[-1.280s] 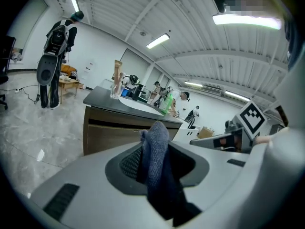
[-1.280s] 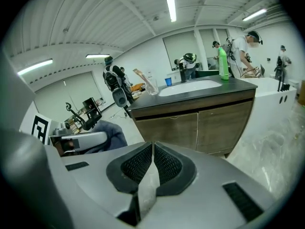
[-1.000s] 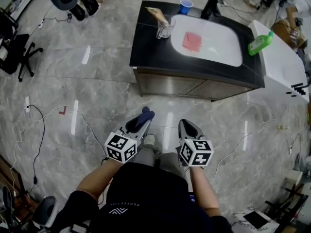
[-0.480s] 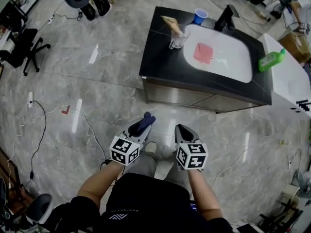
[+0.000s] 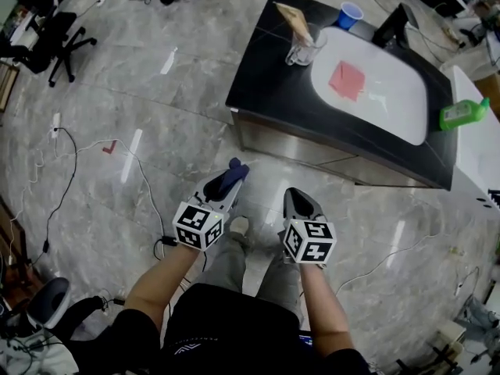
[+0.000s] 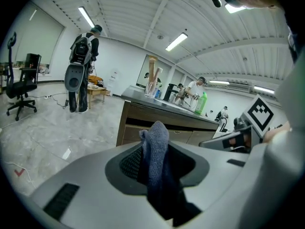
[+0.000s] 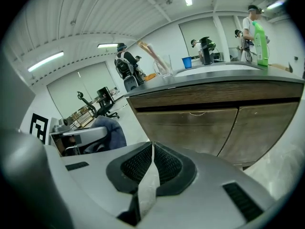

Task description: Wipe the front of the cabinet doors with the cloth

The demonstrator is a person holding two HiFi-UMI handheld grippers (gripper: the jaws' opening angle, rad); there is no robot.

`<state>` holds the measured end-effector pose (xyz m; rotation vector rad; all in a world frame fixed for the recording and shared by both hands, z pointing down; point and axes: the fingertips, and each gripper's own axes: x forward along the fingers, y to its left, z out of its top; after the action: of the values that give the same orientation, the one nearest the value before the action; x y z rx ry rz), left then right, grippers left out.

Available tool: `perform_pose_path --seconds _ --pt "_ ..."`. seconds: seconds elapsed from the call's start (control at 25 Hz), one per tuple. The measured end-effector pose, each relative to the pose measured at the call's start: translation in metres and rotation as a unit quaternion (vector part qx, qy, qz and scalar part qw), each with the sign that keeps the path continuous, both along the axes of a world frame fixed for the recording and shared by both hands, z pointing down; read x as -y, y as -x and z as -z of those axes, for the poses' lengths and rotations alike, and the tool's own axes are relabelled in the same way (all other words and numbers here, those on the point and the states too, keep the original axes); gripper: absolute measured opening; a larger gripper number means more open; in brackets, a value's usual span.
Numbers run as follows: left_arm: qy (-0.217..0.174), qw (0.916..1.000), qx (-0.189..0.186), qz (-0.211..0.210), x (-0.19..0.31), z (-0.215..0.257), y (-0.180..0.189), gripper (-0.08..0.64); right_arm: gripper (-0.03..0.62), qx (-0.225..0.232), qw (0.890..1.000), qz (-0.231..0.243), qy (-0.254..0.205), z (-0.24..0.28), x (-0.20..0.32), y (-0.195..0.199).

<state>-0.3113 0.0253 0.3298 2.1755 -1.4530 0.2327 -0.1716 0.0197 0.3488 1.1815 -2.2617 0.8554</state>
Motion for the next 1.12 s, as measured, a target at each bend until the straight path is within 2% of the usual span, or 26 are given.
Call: perform_pose_path --seconds 0.28,0.4,0.88,1.12 --pt "0.003 0.9966 0.019 0.081 0.032 -0.029 0.004 0.123 0.038 0.010 0.999 0.028 0.014 -0.019 0.019 -0.014" --pt "-0.003 0.9943 0.031 0.102 0.053 -0.037 0.008 0.123 0.038 0.009 0.999 0.038 0.010 -0.025 0.030 -0.021" --pt "-0.032 0.9875 0.036 0.150 0.097 -0.063 0.015 0.123 0.038 0.022 0.999 0.025 0.013 -0.051 0.054 -0.034" --pt "-0.033 0.9907 0.039 0.127 0.110 -0.065 0.001 0.123 0.038 0.030 0.999 0.015 0.016 -0.053 0.054 -0.043"
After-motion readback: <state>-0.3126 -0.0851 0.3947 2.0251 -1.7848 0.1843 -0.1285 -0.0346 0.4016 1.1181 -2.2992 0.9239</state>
